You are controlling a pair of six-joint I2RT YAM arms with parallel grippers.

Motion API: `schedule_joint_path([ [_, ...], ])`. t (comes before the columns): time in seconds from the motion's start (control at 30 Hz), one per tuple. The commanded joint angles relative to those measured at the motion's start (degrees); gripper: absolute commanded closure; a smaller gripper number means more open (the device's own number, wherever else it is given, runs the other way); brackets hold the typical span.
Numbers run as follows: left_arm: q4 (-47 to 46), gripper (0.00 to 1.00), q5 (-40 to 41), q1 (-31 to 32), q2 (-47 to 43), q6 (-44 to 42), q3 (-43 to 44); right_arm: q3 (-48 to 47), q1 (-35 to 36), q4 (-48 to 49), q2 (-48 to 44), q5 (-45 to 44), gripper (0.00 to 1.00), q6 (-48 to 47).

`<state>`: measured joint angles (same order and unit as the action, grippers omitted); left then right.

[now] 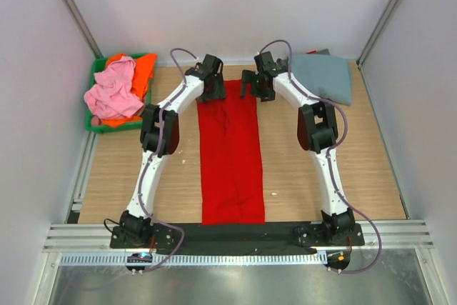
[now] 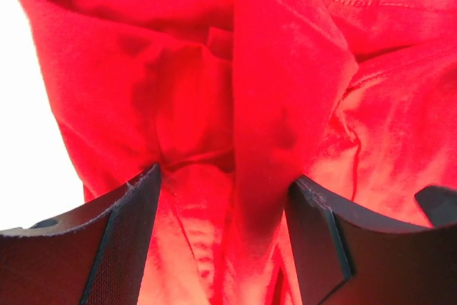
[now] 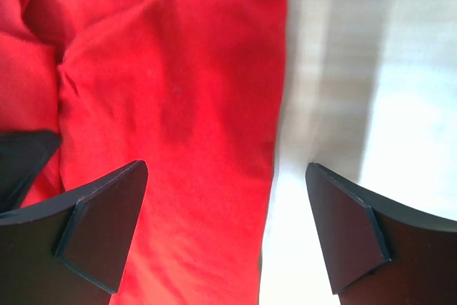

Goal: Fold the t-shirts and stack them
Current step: Fold the tshirt

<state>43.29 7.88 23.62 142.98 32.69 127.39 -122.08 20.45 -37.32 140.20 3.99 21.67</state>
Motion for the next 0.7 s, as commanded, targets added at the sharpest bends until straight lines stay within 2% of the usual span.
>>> schedule_joint_path([
  [0.0, 2.5, 0.30, -4.2, -1.6, 7.0, -3.7, 7.8, -6.8, -0.8, -4.0, 7.0, 1.5, 0.00, 0.3],
  [0.1, 3.3, 0.28, -6.6, -2.3, 8.6, -5.5, 16.9, -14.3, -1.9, -5.6, 8.7, 2.9, 0.00, 0.2],
  [0.17, 3.4, 0.23, -9.4, -2.6, 6.2, -5.8, 18.8, -16.4, -2.4, -5.5, 7.5, 4.4, 0.00, 0.0],
  [0.23, 3.4, 0.12, -12.2, -2.6, 2.9, -5.5, 19.1, -15.5, -2.6, -3.9, 2.7, 5.3, 0.00, -1.1],
  [0.27, 3.5, 0.06, -12.4, -2.5, -1.7, -5.2, 18.5, -14.5, -2.5, -3.2, 0.1, 5.6, 0.00, -1.5],
  [0.33, 3.8, 0.00, -12.2, -2.3, -7.2, -4.7, 15.6, -12.1, -2.4, -0.3, -4.9, 6.3, 0.00, -1.3],
  [0.47, 8.0, 0.00, -10.4, -2.2, -20.9, -2.8, 9.5, -3.4, -1.0, 2.0, -21.4, 4.2, 0.00, -0.1],
  [0.5, 9.3, 0.01, -9.6, -2.1, -26.9, -2.2, 5.5, -1.8, 0.3, 0.9, -24.5, 3.2, 0.00, 0.0],
  [0.57, 12.2, 0.04, -8.8, -1.3, -33.4, 0.1, -1.1, 6.1, 1.7, -0.2, -30.1, 1.1, 0.00, 0.6],
  [0.6, 12.4, 0.04, -8.5, -0.7, -36.7, 0.4, -9.9, 10.2, 3.6, -0.2, -37.2, -1.8, 0.00, 1.2],
  [0.63, 12.3, 0.06, -8.2, 1.1, -43.5, 0.8, -14.9, 19.5, 4.3, -0.1, -40.7, -3.2, 0.00, 1.9],
  [0.67, 11.5, 0.07, -8.2, 2.4, -46.7, 0.7, -20.1, 24.6, 5.3, 0.1, -44.8, -3.7, 0.00, 4.1],
])
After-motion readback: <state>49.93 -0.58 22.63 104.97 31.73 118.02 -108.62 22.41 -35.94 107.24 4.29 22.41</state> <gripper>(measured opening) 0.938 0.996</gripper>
